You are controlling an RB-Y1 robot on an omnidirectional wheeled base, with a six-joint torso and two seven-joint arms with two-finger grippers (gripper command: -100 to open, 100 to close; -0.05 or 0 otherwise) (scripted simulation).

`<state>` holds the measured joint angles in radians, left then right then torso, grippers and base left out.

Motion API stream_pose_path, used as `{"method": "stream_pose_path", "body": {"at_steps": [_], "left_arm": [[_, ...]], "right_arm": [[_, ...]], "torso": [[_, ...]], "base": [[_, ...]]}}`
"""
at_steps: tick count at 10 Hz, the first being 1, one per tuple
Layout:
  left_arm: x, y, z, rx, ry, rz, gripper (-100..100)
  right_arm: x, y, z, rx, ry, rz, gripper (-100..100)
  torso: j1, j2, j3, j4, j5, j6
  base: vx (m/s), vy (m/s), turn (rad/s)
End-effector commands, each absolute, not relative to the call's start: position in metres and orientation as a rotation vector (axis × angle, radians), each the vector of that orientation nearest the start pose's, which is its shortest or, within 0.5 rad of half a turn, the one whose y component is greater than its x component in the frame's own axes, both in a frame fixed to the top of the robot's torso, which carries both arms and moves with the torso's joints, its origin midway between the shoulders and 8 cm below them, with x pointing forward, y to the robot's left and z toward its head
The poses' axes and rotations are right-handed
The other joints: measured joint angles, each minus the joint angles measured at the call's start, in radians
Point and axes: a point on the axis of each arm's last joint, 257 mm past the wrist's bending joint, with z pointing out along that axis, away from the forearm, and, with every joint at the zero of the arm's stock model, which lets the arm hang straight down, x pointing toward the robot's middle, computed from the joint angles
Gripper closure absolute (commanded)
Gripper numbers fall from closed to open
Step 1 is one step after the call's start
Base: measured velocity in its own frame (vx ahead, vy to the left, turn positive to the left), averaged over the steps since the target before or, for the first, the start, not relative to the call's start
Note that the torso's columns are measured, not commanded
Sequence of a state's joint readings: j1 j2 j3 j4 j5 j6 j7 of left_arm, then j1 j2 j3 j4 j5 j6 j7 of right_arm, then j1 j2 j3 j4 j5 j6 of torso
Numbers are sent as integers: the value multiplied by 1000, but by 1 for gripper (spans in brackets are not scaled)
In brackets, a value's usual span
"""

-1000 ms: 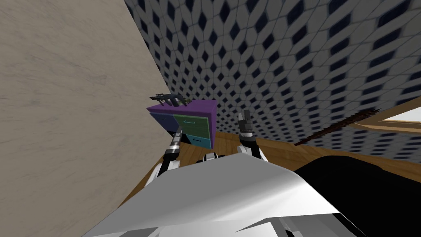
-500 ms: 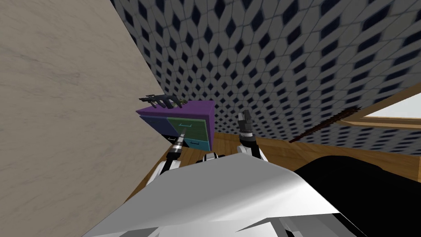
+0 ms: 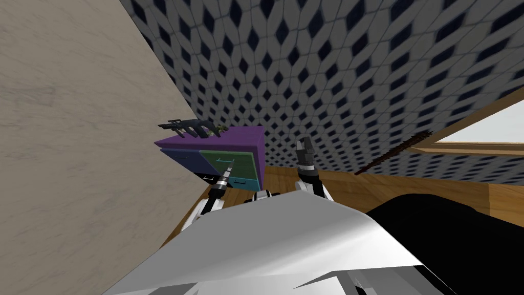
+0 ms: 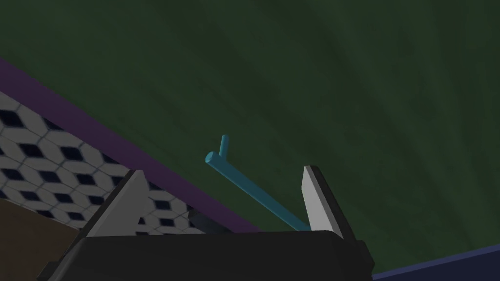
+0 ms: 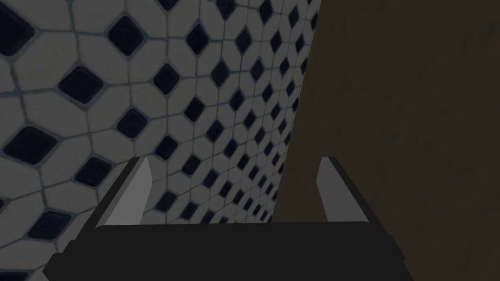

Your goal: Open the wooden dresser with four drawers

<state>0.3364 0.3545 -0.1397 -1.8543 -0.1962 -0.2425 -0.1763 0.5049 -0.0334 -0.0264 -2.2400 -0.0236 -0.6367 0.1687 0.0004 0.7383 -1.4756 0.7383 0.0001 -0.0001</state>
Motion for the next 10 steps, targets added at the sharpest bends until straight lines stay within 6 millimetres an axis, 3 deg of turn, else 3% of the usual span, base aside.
{"method": "stream_pose_path", "body": {"at_steps": [1, 6, 7, 10], "left_arm": [[438, 234, -198, -495, 1436, -906, 100], [429, 231, -194, -483, 1439, -918, 100], [429, 233, -194, -485, 1453, -906, -100], [430, 235, -193, -487, 1469, -890, -100]], "right_arm": [[326, -285, 31, 511, 594, 1151, 0], [326, -285, 31, 511, 594, 1151, 0], [326, -285, 31, 511, 594, 1151, 0], [326, -285, 31, 511, 594, 1151, 0]], "torso": [[0, 1, 0, 0, 0, 0], [0, 1, 1, 0, 0, 0], [-3, -6, -3, -2, -1, 0], [-2, -8, -5, -3, 0, 0]], "base": [[9, -1, 2], [-147, 50, 35], [59, -29, -62], [151, -47, -38]]}}
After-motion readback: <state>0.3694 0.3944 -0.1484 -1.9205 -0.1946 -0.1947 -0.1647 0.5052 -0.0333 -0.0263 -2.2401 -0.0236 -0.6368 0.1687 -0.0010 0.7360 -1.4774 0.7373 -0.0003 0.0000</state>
